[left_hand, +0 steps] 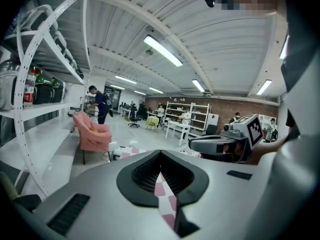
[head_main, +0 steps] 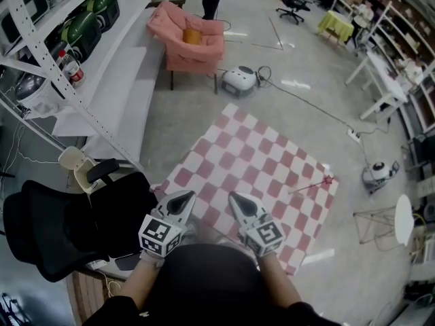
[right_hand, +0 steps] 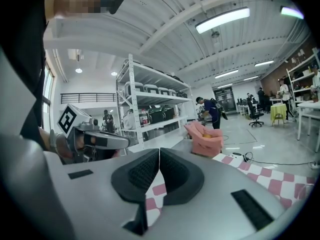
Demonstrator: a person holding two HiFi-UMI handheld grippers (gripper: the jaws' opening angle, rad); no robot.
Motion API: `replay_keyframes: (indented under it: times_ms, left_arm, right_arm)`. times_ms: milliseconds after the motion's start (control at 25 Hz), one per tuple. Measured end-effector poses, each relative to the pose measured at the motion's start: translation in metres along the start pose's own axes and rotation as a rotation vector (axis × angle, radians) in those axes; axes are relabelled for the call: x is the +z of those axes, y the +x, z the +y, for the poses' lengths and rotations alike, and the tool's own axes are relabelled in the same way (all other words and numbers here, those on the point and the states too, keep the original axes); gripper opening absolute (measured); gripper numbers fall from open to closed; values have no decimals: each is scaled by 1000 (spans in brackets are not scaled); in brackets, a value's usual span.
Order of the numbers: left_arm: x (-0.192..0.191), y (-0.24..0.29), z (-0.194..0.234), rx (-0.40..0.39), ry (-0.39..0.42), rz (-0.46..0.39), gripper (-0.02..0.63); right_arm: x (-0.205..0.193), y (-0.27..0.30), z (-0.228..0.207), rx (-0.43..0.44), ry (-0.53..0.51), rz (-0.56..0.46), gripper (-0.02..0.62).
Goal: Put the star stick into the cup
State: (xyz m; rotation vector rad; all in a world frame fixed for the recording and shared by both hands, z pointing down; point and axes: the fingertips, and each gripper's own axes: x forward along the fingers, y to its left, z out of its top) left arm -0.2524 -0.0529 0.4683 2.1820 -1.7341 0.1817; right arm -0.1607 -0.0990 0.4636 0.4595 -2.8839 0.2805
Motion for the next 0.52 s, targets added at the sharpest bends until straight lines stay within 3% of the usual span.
replay_keyframes:
  times_ms: [520]
  left_arm:
    - [8,16,1,-26,4,-6,43]
  right_arm:
    - [3,-1,-16,-27,22,-2,20]
